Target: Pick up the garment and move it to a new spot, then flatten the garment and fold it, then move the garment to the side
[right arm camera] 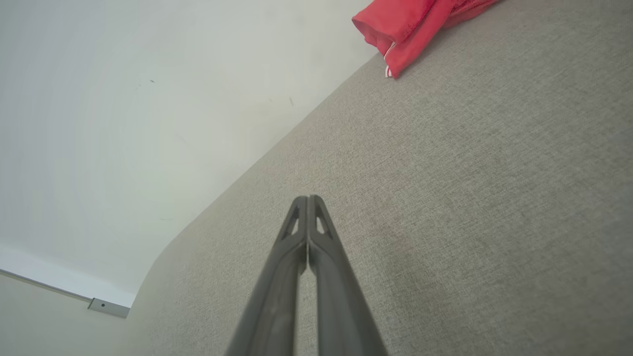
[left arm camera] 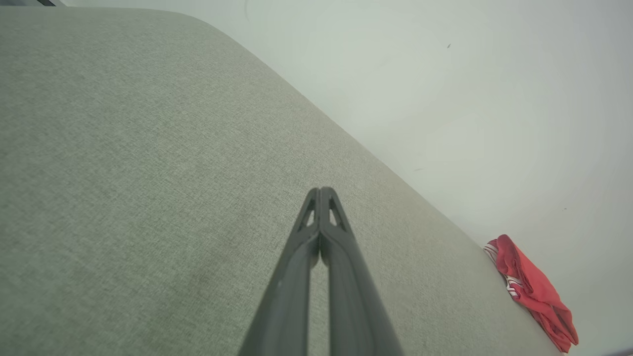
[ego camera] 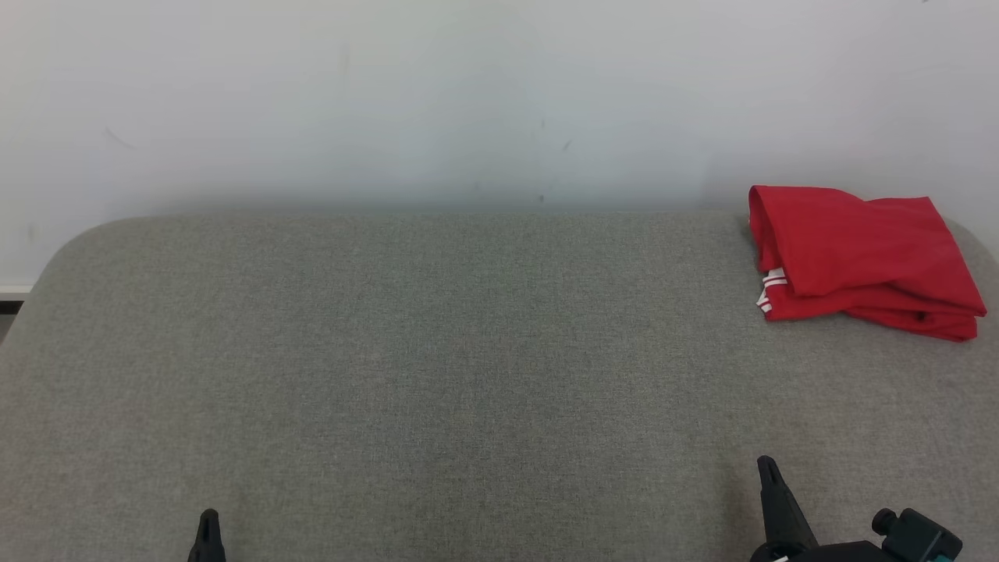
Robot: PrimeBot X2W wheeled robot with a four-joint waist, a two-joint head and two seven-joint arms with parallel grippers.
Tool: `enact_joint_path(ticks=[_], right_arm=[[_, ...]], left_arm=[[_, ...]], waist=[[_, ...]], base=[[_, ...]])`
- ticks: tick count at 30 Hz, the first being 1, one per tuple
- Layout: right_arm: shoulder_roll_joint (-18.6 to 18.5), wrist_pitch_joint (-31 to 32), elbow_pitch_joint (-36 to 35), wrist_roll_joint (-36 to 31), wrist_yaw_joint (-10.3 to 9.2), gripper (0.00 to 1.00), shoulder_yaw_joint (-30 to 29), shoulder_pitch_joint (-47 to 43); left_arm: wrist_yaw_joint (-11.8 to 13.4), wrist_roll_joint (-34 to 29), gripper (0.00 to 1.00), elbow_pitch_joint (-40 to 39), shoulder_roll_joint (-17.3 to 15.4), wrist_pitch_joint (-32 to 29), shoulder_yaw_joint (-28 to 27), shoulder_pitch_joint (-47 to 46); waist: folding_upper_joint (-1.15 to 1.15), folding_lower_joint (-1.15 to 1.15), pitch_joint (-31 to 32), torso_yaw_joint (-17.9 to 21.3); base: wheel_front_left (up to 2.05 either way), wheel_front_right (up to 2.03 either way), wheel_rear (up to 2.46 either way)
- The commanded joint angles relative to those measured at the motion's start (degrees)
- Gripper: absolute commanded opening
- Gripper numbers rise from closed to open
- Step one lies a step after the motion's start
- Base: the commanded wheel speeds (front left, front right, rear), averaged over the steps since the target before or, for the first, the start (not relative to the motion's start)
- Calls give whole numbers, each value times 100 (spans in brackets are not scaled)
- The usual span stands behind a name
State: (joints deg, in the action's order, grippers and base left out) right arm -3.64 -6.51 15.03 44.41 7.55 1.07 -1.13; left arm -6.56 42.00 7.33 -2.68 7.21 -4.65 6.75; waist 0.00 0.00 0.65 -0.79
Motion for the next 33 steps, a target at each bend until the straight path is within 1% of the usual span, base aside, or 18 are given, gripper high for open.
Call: enact_joint_path(ticks=[1, 16, 33], right_arm=[[-42, 43, -103, 227, -3, 0, 3, 139], [-54, 334, -164, 1331, -5, 0, -14, 235], [-54, 628, -223, 2397, -6, 0, -46, 326]], left_arm=[[-31, 213, 0, -111, -19, -42, -46, -20], [-52, 1378, 0, -246, -22, -291, -148, 2], [-59, 2504, 0, -373, -25, -536, -250, 26]], waist=[[0, 0, -1, 1], [0, 0, -14, 14], [0, 0, -28, 29]], base=[[0, 0, 0], [0, 0, 0], [0, 0, 0]])
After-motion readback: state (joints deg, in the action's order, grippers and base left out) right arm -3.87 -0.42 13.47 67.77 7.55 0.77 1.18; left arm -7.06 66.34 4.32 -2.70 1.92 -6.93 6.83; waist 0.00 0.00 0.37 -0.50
